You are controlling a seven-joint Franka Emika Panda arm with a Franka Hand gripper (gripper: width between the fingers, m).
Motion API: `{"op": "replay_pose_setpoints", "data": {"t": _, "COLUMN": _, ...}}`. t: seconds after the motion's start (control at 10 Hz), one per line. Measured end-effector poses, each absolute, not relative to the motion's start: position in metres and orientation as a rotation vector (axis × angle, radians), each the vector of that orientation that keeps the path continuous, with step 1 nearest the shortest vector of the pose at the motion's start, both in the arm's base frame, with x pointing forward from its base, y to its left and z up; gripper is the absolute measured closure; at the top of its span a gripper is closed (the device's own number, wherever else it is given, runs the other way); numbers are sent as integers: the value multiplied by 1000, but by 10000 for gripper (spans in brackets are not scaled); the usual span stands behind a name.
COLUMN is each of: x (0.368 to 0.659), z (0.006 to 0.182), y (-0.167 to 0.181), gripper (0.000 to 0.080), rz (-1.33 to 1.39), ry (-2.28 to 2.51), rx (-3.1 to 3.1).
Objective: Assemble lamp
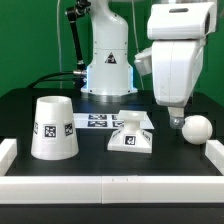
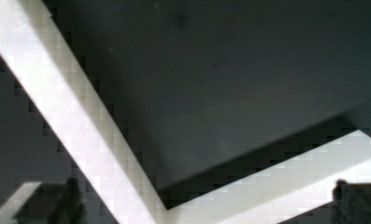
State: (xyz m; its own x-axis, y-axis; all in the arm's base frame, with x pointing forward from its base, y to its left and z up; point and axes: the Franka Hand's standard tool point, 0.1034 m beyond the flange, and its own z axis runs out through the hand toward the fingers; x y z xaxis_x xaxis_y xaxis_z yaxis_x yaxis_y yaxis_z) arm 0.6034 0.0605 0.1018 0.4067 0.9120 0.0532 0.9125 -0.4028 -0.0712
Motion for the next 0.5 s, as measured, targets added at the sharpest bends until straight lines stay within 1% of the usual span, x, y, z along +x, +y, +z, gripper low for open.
{"op": "replay_pose_setpoints", "data": {"t": 0.3, "x": 562, "z": 100, "y": 32, "gripper": 99, "rz": 5, "ry": -1512, "rx": -2668}}
{"op": "replay_pose_setpoints", "data": {"t": 0.4, "x": 554, "z": 100, "y": 29, "gripper": 99, "rz": 7, "ry": -1391, "rx": -2738}}
{"op": "replay_pose_setpoints", "data": {"t": 0.5, "x": 556, "z": 100, "y": 31, "gripper": 99, "rz": 13, "ry": -1222, "rx": -2817}}
